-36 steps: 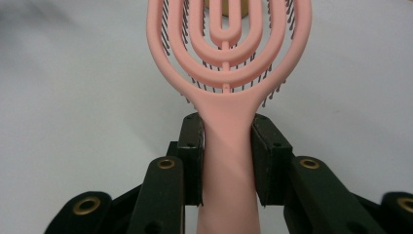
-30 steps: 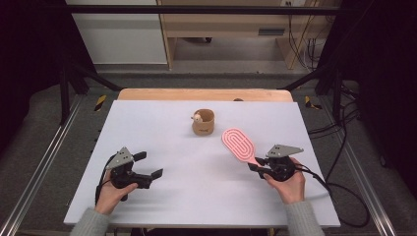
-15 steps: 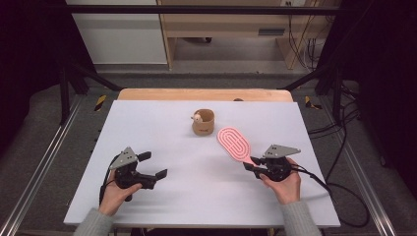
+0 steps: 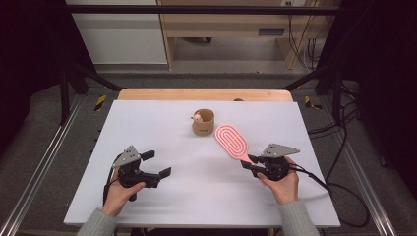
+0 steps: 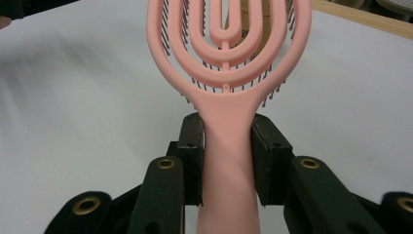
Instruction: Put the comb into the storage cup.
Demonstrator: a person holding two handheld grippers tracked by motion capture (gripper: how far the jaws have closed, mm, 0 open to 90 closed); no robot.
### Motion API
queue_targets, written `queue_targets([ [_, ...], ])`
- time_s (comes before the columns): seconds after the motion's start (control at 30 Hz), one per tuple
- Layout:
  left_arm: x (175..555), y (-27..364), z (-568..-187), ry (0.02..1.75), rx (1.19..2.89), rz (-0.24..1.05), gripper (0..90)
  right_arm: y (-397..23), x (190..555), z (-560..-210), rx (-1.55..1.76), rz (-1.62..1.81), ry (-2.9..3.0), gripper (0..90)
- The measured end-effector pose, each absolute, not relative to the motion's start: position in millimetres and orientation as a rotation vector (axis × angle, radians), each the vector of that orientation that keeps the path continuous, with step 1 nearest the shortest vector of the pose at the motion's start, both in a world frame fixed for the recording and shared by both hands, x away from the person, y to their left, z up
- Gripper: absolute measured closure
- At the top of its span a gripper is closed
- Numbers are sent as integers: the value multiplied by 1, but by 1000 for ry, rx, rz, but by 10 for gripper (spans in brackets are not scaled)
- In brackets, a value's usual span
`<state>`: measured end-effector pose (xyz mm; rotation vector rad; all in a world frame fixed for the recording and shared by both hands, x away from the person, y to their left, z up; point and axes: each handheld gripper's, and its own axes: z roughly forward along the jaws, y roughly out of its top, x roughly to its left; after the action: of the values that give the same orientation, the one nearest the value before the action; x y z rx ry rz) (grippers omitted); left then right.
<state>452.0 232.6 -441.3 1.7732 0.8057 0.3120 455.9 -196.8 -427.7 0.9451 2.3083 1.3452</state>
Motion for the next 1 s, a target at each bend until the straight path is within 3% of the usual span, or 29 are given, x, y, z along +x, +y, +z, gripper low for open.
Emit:
queue_targets([
  [1.0, 462, 208, -420, 771, 1730, 282, 28, -188, 454, -419, 908, 1387, 2291, 692],
])
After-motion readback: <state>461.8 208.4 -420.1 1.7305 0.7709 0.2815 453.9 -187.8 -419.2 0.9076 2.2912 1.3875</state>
